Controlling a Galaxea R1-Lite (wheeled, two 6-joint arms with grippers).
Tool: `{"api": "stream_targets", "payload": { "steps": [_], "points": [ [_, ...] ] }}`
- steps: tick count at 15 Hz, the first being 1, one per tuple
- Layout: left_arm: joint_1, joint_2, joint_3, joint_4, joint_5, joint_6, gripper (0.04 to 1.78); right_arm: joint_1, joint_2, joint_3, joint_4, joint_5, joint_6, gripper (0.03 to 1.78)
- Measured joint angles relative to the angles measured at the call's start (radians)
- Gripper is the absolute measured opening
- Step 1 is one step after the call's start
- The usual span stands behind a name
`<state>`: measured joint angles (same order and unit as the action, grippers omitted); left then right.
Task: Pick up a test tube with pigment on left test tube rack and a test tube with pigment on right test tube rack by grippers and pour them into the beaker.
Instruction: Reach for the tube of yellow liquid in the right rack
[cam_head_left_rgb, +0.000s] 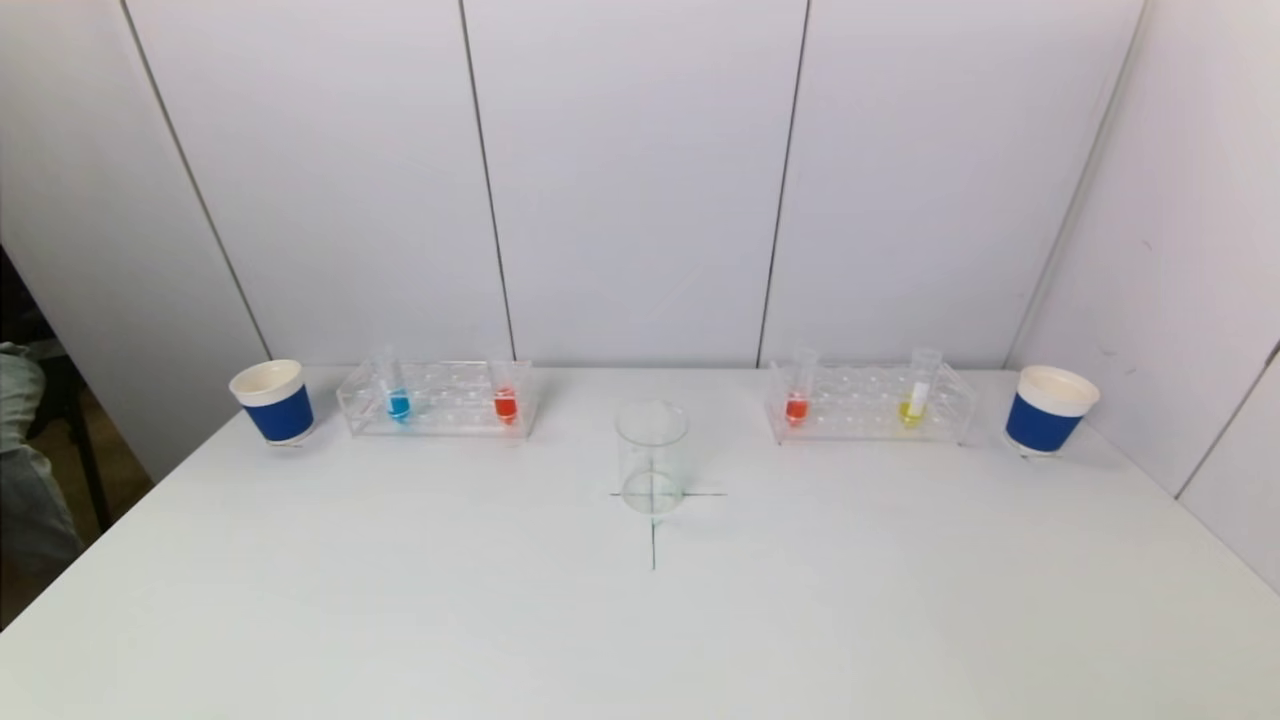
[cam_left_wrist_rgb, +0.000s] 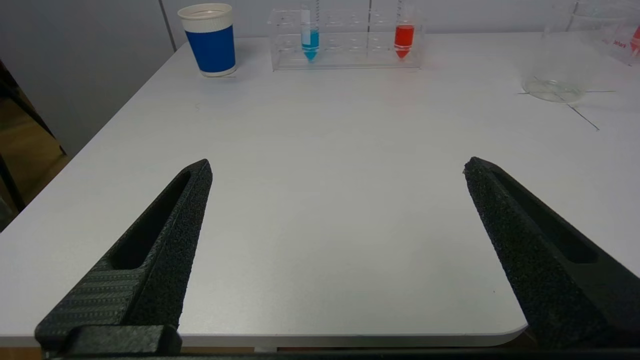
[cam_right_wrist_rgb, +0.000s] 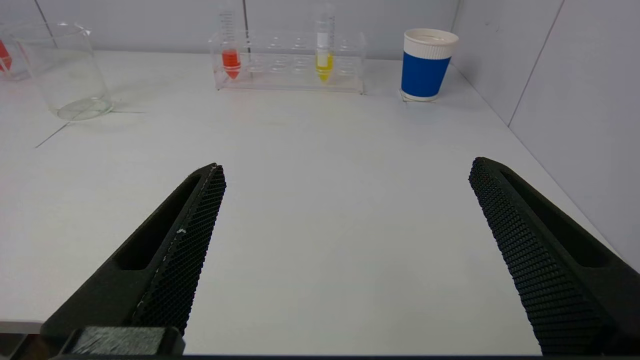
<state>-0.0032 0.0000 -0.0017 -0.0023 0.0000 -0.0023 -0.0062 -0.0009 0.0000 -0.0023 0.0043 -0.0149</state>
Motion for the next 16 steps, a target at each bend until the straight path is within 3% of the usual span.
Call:
{"api": "stream_targets", "payload": {
  "steps": [16],
  "points": [
    [0.0,0.0,0.0,0.0,0.0,0.0,1.76,0.0,0.0,0.0,0.0,0.0,0.0,1.77]
  ]
}}
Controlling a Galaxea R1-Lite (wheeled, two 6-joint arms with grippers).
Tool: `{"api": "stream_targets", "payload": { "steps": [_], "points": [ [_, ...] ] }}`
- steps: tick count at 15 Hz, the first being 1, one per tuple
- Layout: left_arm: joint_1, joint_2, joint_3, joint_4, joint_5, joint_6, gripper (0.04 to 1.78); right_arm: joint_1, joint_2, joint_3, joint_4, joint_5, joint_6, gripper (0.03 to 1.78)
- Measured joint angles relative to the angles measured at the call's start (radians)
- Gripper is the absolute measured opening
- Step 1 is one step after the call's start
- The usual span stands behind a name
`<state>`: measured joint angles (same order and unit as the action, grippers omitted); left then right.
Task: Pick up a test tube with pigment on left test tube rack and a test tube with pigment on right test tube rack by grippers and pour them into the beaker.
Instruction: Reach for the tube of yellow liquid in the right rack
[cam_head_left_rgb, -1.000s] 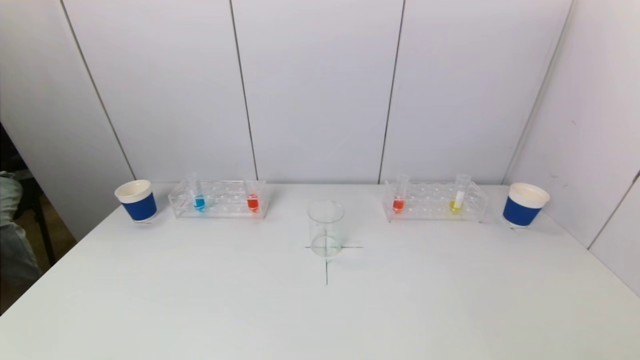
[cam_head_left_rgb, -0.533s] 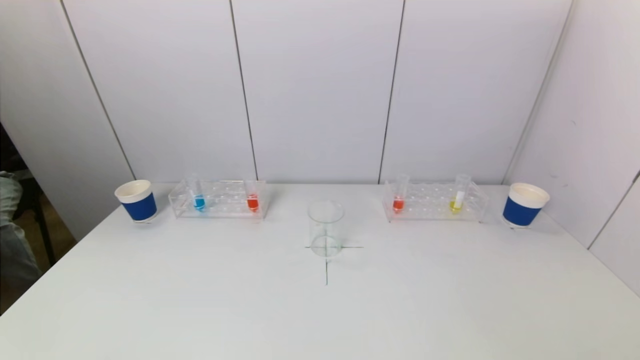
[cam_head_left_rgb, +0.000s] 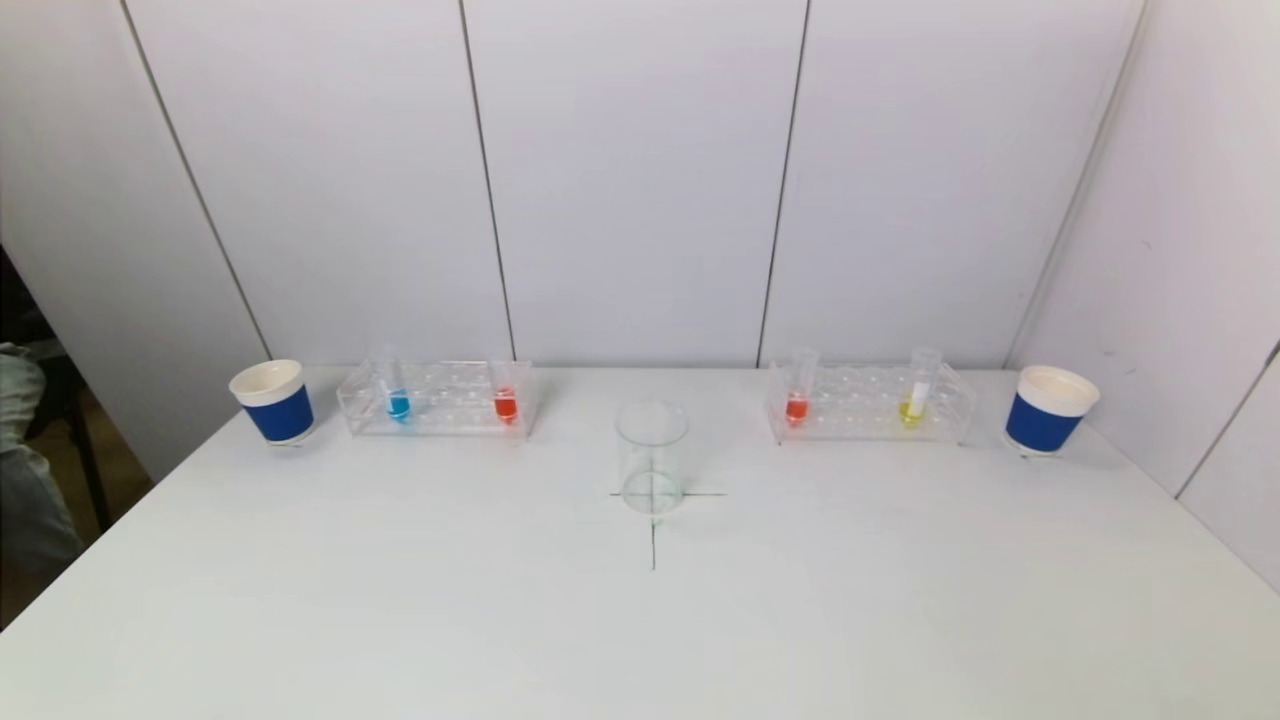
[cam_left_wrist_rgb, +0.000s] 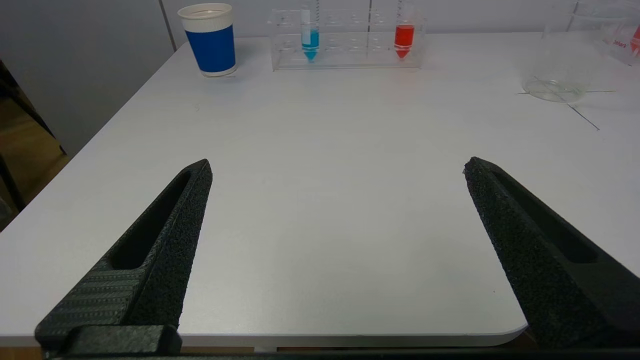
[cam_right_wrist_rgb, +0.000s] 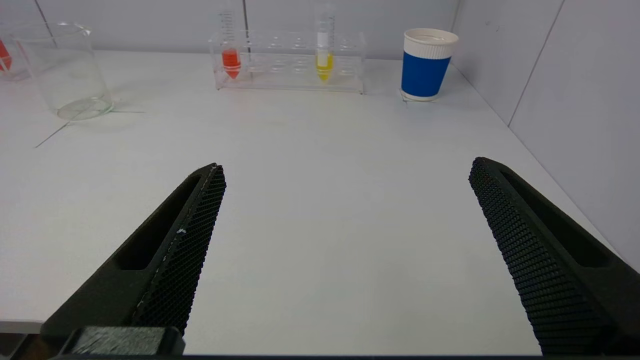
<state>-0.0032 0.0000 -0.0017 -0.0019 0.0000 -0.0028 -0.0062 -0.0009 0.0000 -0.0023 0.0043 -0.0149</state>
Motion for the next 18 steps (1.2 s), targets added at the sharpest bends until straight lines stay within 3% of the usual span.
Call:
{"api": "stream_targets", "payload": {
  "steps": [8,13,18],
  "points": [
    [0.0,0.0,0.0,0.0,0.0,0.0,1.76,0.0,0.0,-0.056,0.007,0.003,-0.005,1.77],
    [0.0,0.0,0.0,0.0,0.0,0.0,1.76,0.0,0.042,-0.234,0.102,0.013,-0.008,1.77],
    [0.0,0.0,0.0,0.0,0.0,0.0,1.76,0.0,0.229,-0.439,0.095,0.039,-0.012,1.77]
  ]
}}
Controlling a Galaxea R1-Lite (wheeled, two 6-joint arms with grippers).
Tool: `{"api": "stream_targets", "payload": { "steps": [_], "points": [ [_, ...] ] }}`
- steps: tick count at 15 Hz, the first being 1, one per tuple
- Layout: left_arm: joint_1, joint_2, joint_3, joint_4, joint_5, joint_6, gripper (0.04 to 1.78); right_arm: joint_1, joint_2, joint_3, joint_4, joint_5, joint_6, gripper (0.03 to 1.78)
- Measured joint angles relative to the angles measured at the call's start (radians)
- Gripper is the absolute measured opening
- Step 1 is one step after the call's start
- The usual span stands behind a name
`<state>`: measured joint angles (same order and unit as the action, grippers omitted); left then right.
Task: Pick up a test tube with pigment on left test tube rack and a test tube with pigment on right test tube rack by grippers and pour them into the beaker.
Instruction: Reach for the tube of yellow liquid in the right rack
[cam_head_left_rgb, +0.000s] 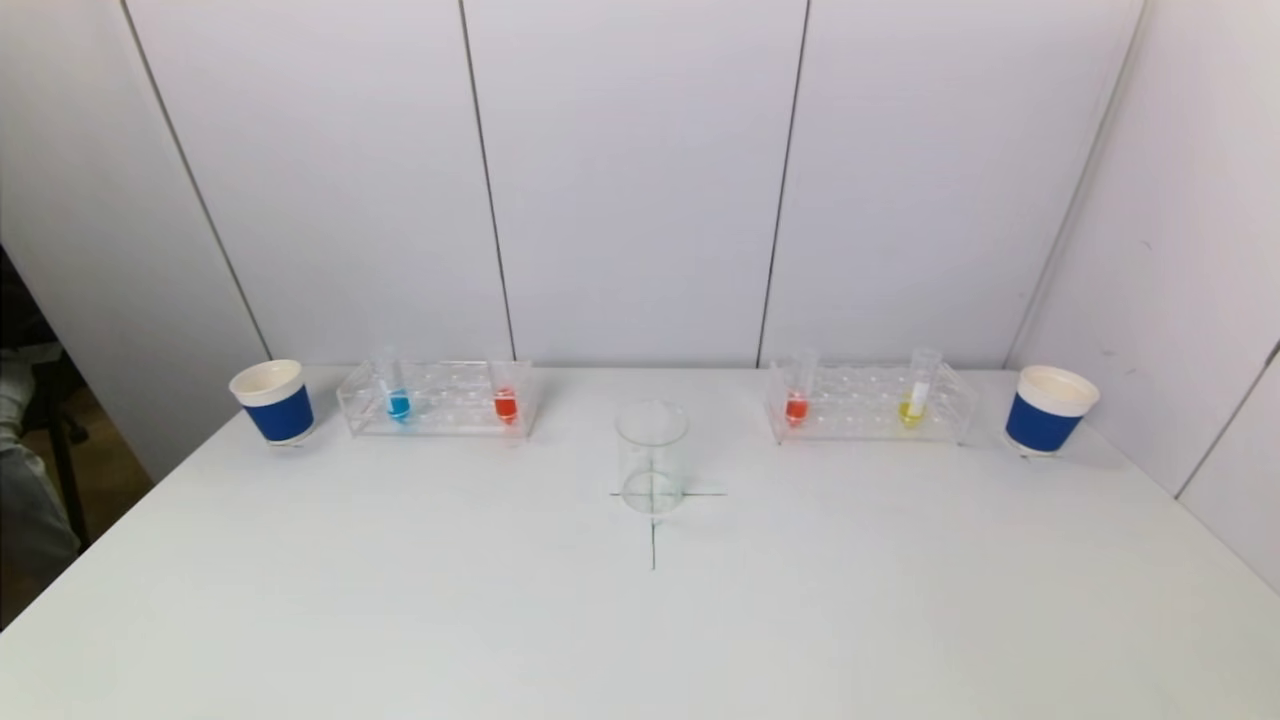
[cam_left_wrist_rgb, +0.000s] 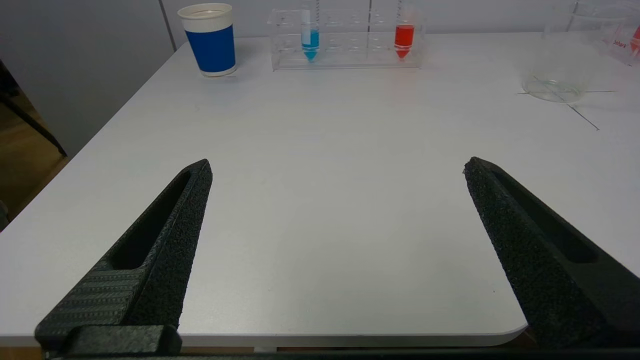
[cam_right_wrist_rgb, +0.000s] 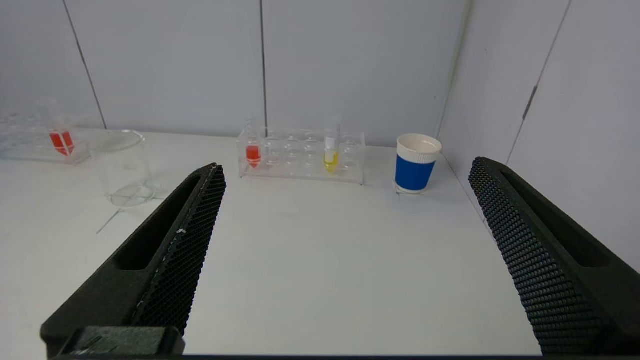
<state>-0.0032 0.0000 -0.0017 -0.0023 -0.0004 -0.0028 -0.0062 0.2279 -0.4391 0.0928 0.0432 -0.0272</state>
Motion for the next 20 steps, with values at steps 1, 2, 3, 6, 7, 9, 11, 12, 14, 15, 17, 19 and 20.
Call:
{"api": "stream_targets", "payload": {
  "steps": [1,2,3,6,7,9,11,12,14,15,17,19,20],
  "points": [
    [0.0,0.0,0.0,0.0,0.0,0.0,1.76,0.0,0.047,-0.043,-0.002,0.013,-0.001,1.77],
    [0.0,0.0,0.0,0.0,0.0,0.0,1.76,0.0,0.1,-0.087,-0.008,0.024,-0.002,1.77],
    [0.0,0.0,0.0,0.0,0.0,0.0,1.76,0.0,0.151,-0.128,-0.017,0.032,-0.003,1.77],
    [0.0,0.0,0.0,0.0,0.0,0.0,1.76,0.0,0.313,-0.239,-0.073,0.048,-0.004,1.77],
    [0.0,0.0,0.0,0.0,0.0,0.0,1.76,0.0,0.365,-0.269,-0.094,0.05,-0.003,1.77],
    [0.0,0.0,0.0,0.0,0.0,0.0,1.76,0.0,0.472,-0.329,-0.127,0.053,0.0,1.77],
    [0.0,0.0,0.0,0.0,0.0,0.0,1.76,0.0,0.577,-0.382,-0.161,0.066,0.002,1.77],
    [0.0,0.0,0.0,0.0,0.0,0.0,1.76,0.0,0.622,-0.399,-0.182,0.072,0.003,1.77],
    [0.0,0.0,0.0,0.0,0.0,0.0,1.76,0.0,0.719,-0.416,-0.249,0.077,0.005,1.77],
    [0.0,0.0,0.0,0.0,0.0,0.0,1.76,0.001,0.763,-0.416,-0.29,0.077,0.006,1.77],
    [0.0,0.0,0.0,0.0,0.0,0.0,1.76,0.003,0.85,-0.404,-0.365,0.077,0.008,1.77],
    [0.0,0.0,0.0,0.0,0.0,0.0,1.76,0.004,0.931,-0.394,-0.412,0.077,0.01,1.77],
    [0.0,0.0,0.0,0.0,0.0,0.0,1.76,0.004,0.975,-0.39,-0.441,0.077,0.01,1.77]
  ]
}}
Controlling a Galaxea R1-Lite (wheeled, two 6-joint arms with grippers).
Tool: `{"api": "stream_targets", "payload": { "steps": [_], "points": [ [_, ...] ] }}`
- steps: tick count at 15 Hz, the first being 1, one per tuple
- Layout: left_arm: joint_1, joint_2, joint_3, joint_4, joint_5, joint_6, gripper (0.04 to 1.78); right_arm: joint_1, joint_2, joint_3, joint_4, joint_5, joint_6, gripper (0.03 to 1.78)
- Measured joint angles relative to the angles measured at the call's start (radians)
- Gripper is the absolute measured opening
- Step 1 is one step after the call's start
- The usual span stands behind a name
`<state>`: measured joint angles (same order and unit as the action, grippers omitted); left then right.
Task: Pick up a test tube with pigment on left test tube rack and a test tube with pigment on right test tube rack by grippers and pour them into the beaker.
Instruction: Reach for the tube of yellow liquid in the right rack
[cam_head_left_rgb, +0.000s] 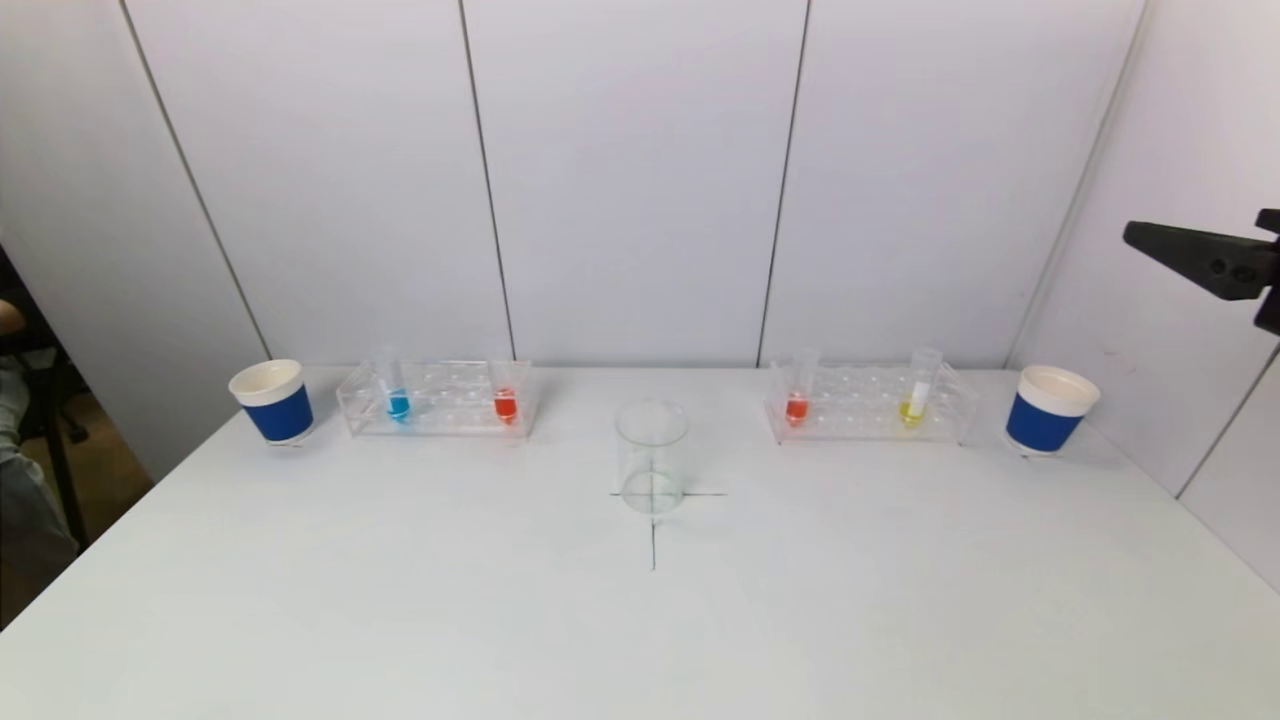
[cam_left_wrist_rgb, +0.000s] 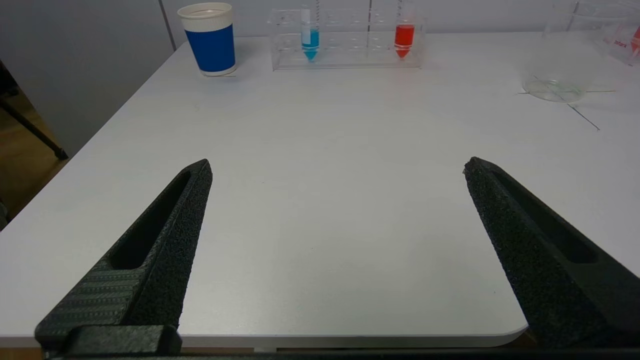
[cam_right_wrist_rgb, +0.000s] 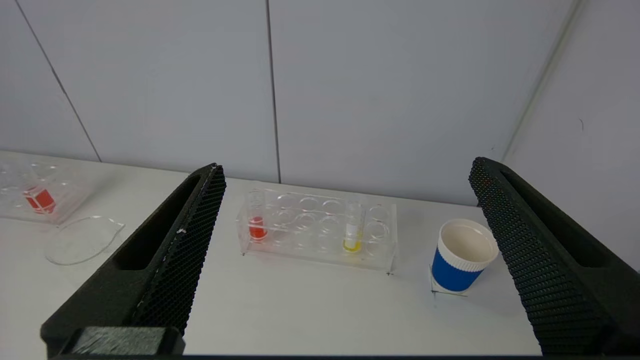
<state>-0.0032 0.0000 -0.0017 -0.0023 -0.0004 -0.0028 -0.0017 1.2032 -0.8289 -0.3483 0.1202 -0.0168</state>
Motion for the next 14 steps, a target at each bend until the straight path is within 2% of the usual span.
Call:
{"api": "stream_targets", "payload": {
  "steps": [10,14],
  "points": [
    [0.0,0.0,0.0,0.0,0.0,0.0,1.76,0.044,0.412,0.044,-0.417,-0.014,-0.002,1.77],
    [0.0,0.0,0.0,0.0,0.0,0.0,1.76,0.056,0.569,0.061,-0.604,-0.041,-0.001,1.77]
  ]
}}
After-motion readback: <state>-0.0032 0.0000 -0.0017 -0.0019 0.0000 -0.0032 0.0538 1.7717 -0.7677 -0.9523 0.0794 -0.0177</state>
